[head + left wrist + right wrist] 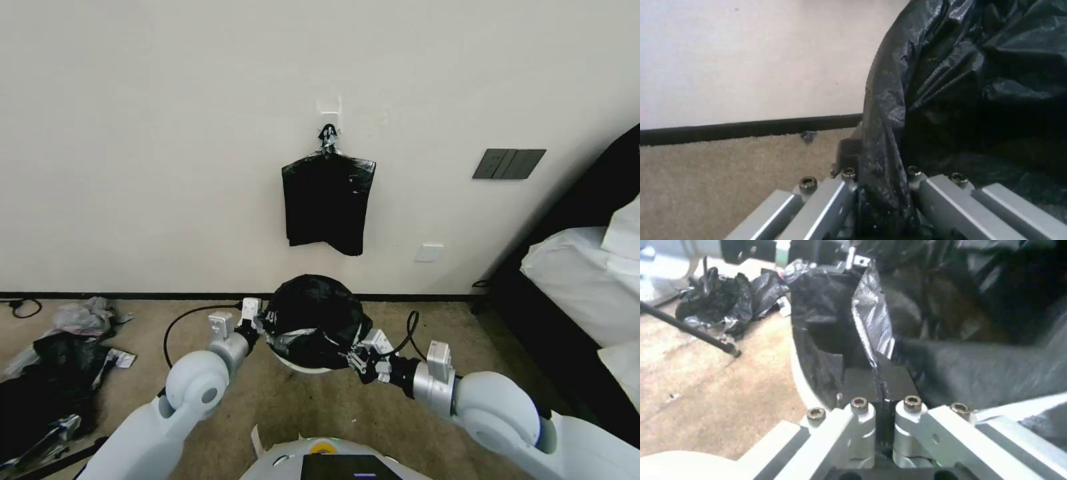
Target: Place a trash bag onto the trash bin.
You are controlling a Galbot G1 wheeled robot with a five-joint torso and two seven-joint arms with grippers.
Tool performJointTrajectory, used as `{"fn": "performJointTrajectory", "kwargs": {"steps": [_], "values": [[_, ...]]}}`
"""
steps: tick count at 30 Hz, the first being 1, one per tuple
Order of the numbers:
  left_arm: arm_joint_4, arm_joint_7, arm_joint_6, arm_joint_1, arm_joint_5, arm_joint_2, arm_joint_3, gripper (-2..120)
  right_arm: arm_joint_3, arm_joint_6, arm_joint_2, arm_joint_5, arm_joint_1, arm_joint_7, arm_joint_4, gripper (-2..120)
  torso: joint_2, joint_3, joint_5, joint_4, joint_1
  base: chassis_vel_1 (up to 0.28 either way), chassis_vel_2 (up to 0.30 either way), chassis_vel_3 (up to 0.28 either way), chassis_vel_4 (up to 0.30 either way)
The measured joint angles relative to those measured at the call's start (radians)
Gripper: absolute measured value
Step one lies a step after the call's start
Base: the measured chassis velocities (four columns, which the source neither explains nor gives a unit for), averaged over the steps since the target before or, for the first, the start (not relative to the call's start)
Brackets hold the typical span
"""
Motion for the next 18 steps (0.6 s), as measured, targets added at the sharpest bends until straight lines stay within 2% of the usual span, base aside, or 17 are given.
{"fn": "performJointTrajectory", "kwargs": {"steps": [5, 8, 9, 11, 13, 15, 18], "values": [[0.001, -0.018, 0.016, -0.005, -0.057, 0.006, -0.022, 1, -0.023, 0.065, 0.014, -0.058, -0.016, -0.021, -0.006, 0, 0.0, 0.0, 0.0001, 0.0001, 0.0, 0.0, 0.0, 0.0, 0.0], [0.004, -0.04, 0.025, -0.005, -0.093, 0.007, -0.034, 1, -0.036, 0.147, 0.023, -0.167, -0.048, -0.06, -0.014, 0, 0.0, 0.0, 0.0, 0.0001, 0.0, 0.0, 0.0, 0.0, 0.0], [0.004, -0.04, 0.025, -0.005, -0.093, 0.007, -0.034, 1, -0.036, 0.147, 0.023, -0.167, -0.048, -0.06, -0.014, 0, 0.0, 0.0, 0.0, 0.0001, 0.0, 0.0, 0.0, 0.0, 0.0], [0.003, -0.061, 0.03, -0.01, -0.123, 0.006, -0.037, 1, -0.059, 0.208, 0.03, -0.277, -0.068, -0.088, -0.029, 0, 0.0, 0.0, 0.0001, 0.0001, 0.0, 0.0, 0.0, 0.0, 0.0], [0.002, -0.069, 0.031, -0.012, -0.133, 0.005, -0.038, 1, -0.067, 0.221, 0.032, -0.303, -0.072, -0.092, -0.034, 0, 0.0, 0.0, 0.0, 0.0001, 0.0, 0.0, 0.0, 0.0, 0.0], [-0.006, -0.106, 0.039, -0.018, -0.183, 0.0, -0.04, 1, -0.104, 0.256, 0.045, -0.391, -0.083, -0.103, -0.062, 0, 0.0, 0.0, 0.0001, 0.0, 0.0, 0.0, 0.0, 0.0, 0.0], [-0.011, -0.119, 0.043, -0.019, -0.209, -0.002, -0.047, 1, -0.123, 0.271, 0.057, -0.415, -0.087, -0.104, -0.089, 0, 0.0, 0.0, 0.0001, 0.0, 0.0, 0.0, 0.0, 0.0, 0.0]]}}
